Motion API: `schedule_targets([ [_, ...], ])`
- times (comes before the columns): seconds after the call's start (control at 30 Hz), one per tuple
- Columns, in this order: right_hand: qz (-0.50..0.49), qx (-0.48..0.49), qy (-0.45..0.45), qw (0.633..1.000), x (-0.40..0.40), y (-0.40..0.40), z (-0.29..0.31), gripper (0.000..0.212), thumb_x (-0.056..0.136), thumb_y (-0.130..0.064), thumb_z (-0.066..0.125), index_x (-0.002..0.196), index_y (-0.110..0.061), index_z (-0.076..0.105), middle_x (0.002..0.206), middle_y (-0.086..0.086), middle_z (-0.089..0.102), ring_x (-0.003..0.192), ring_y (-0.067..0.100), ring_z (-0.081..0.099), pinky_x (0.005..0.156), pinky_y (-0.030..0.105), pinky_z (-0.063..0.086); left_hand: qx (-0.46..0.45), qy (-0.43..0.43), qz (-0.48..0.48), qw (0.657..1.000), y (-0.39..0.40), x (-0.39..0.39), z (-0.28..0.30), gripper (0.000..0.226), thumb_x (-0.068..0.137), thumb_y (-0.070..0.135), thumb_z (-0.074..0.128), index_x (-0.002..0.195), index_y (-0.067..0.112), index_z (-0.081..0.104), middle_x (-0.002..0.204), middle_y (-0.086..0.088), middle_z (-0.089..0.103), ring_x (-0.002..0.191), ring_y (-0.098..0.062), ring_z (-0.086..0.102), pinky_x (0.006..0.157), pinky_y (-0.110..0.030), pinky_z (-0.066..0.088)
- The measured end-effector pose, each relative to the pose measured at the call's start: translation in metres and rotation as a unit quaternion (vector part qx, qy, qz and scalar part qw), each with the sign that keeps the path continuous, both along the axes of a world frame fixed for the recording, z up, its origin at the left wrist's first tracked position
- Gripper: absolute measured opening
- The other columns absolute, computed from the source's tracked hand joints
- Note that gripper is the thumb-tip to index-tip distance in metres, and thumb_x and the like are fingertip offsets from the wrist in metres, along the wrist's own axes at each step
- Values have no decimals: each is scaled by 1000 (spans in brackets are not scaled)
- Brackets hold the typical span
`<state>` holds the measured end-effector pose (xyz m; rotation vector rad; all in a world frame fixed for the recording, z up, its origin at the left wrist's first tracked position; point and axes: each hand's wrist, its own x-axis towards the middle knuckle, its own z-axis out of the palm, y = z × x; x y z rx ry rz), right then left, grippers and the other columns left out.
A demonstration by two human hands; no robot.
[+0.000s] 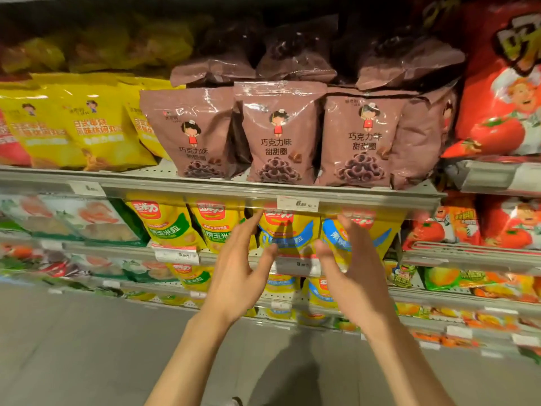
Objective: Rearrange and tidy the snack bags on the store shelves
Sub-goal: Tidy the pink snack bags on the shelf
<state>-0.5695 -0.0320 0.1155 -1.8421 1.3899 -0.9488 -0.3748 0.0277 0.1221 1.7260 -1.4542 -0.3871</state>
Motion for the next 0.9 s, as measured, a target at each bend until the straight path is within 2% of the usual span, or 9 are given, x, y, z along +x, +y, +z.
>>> schedule_targets([
  [0.1,-11,62,-12,998,20,20,-14,69,91,-63,55,154,-37,40,158,-15,41,147,6,37,121,31,31,16,47,-12,999,16,22,-14,59,98,47,60,153,38,40,142,21,54,127,4,54,106,-31,48],
  [0.23,-43,68,-3,997,57,40,-27,68,85,-61,51,145,-27,51,136,-10,58,126,11,57,103,28,43,35,102,-28,994,23,72,-29,58,95,53,60,149,42,44,136,20,60,119,1,61,101,-35,54],
  [0.43,-129,85,-21,988,136,66,-31,57,82,-71,49,128,-36,55,121,-10,66,107,18,68,95,49,55,48,103,-85,990,23,162,-23,48,100,25,62,131,56,44,124,20,63,105,1,67,84,-11,52],
  [0.5,-143,77,-14,987,160,70,-30,58,88,-68,51,128,-28,59,117,-7,69,103,19,70,93,49,55,54,106,-100,988,20,187,-21,48,101,24,61,135,54,44,124,14,65,105,-2,66,88,-18,54],
  [0.57,-153,66,-16,986,179,70,-28,55,95,-62,57,132,-22,60,117,-5,70,101,16,71,93,47,56,54,123,-115,984,20,204,-21,47,98,31,61,139,49,45,123,14,65,104,-7,68,90,-33,57],
  [0.63,-157,62,-19,985,191,70,-25,55,92,-59,61,135,-25,60,119,-7,70,102,14,71,94,46,56,42,131,-116,984,22,214,-21,49,97,33,62,142,42,47,122,16,64,104,-8,69,88,-39,59],
  [0.73,-149,61,-17,987,199,67,-18,51,93,-57,61,136,-29,58,118,-9,70,106,10,69,98,45,54,10,136,-106,985,21,220,-17,52,98,32,63,147,34,46,122,16,64,103,-11,68,82,-41,60],
  [0.83,-133,41,-24,990,197,53,-8,45,94,-53,62,134,-32,58,123,-9,68,112,13,66,103,46,51,-28,125,-73,989,9,217,-4,50,98,31,65,145,34,49,120,13,64,103,-11,67,87,-43,59],
  [0.9,-133,8,-36,990,196,40,5,48,93,-56,60,133,-30,59,125,-8,67,114,14,65,102,48,51,-77,130,-59,987,-1,212,14,44,97,25,67,139,33,52,117,8,64,102,-11,66,90,-36,58],
])
